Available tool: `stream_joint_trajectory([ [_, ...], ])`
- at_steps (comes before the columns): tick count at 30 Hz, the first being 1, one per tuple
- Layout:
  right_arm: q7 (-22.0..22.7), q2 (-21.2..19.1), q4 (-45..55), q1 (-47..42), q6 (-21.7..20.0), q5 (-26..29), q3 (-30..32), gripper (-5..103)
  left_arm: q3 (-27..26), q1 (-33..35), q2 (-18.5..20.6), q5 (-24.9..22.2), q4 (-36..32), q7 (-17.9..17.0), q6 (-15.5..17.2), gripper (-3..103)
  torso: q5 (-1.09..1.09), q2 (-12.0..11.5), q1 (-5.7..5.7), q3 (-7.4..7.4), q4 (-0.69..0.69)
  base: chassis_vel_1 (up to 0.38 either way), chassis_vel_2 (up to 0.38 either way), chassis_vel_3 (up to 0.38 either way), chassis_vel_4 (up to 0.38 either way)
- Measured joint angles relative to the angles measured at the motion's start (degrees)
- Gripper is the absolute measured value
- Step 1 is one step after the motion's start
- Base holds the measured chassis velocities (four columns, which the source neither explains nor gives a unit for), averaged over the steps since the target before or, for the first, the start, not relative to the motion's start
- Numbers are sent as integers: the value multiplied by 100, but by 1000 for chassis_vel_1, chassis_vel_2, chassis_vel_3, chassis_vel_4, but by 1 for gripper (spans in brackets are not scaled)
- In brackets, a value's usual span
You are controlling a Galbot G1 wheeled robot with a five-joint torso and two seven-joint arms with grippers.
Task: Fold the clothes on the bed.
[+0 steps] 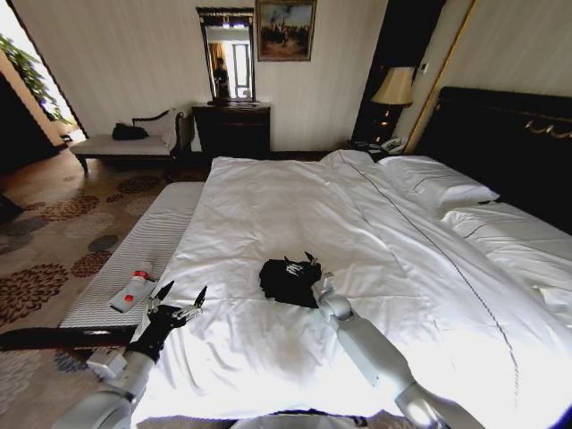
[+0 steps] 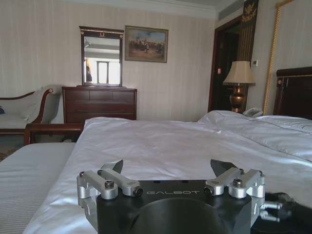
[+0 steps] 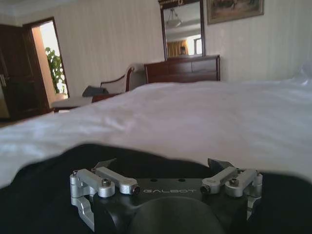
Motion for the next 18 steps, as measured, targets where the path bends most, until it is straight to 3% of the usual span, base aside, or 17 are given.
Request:
stream_joint_trajectory([
  [9, 74, 87, 401, -73, -55, -2, -20, 100, 0, 0, 0, 0, 0, 0, 0, 100, -3, 0, -1, -1, 0, 0, 0, 0, 0],
  [13, 102, 375, -167, 81, -19, -149, -207, 100, 0, 0, 0, 0, 0, 0, 0, 100, -1, 0, 0, 0, 1, 0, 0, 0, 0],
  [18, 106, 491, -201, -49, 29, -263, -151, 100, 0, 0, 0, 0, 0, 0, 0, 100, -2, 0, 0, -1, -1, 0, 0, 0, 0],
])
